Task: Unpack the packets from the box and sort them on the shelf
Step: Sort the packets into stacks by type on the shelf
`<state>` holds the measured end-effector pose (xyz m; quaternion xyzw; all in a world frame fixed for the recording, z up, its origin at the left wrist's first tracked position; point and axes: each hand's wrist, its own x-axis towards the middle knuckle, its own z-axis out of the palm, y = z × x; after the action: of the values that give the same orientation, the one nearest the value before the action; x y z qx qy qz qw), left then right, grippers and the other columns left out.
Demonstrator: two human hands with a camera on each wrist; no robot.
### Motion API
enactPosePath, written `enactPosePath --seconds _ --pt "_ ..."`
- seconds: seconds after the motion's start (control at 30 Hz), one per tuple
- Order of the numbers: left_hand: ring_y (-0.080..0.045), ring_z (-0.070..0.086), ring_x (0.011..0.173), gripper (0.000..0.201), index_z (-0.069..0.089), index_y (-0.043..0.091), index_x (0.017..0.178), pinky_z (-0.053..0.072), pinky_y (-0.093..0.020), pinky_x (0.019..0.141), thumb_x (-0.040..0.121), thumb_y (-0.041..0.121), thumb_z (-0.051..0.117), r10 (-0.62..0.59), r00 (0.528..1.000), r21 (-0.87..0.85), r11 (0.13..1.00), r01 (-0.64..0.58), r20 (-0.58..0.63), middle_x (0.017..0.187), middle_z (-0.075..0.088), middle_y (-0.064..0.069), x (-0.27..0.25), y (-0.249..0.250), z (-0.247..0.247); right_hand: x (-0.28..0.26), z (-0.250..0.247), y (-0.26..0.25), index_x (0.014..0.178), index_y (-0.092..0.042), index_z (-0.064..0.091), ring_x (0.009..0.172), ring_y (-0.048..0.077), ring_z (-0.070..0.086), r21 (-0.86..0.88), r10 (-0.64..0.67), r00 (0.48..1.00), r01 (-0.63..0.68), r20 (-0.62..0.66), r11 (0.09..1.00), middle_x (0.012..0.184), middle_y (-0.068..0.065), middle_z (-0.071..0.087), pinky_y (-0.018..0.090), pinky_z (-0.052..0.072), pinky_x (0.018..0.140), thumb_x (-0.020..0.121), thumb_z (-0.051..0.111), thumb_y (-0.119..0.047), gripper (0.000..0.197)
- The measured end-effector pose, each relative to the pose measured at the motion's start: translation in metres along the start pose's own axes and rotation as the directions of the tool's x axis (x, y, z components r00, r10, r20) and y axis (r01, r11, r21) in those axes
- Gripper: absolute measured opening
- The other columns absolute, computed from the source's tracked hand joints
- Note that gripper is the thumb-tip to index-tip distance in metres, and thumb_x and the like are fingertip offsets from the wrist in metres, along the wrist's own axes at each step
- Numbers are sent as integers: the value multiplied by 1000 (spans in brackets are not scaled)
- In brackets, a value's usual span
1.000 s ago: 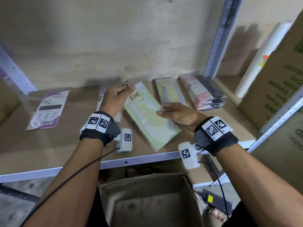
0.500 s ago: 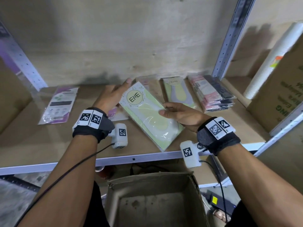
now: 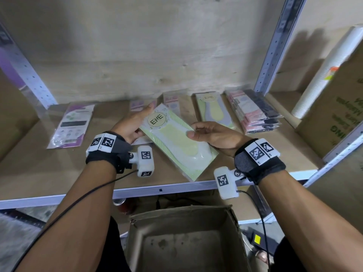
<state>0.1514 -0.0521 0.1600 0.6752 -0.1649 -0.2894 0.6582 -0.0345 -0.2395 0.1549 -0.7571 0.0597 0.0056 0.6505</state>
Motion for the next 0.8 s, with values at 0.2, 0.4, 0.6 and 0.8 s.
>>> enactPosePath --seconds 0.2,0.4,0.6,0.8 --pt "-13 66 68 61 68 14 113 53 -21 55 83 66 63 -33 989 -193 979 61 145 91 72 -4 -1 2 8 2 -5 -6 80 -11 57 84 14 54 122 2 967 30 -256 992 81 5 55 18 39 86 94 66 -16 18" --pt "-17 64 71 19 75 12 90 57 -22 60 86 30 79 90 972 7 996 -94 218 91 76 -6 -8 -18 38 5 0 -13 104 -10 56 92 34 46 269 57 911 61 -408 961 102 43 55 46 35 83 87 76 -23 29" --pt "-14 75 80 33 75 21 91 59 -26 69 85 53 73 45 998 62 997 -48 38 91 79 4 -3 -21 45 8 5 -12 74 -13 53 87 35 58 302 81 879 73 -469 951 98 24 66 46 49 75 88 75 -22 27" --pt "-9 50 44 29 71 7 81 44 -18 42 88 35 77 150 988 130 980 -151 22 56 58 3 -11 -17 46 12 5 -13 92 -10 55 86 32 59 259 73 872 63 -483 964 98 23 66 45 45 78 89 73 -24 24"
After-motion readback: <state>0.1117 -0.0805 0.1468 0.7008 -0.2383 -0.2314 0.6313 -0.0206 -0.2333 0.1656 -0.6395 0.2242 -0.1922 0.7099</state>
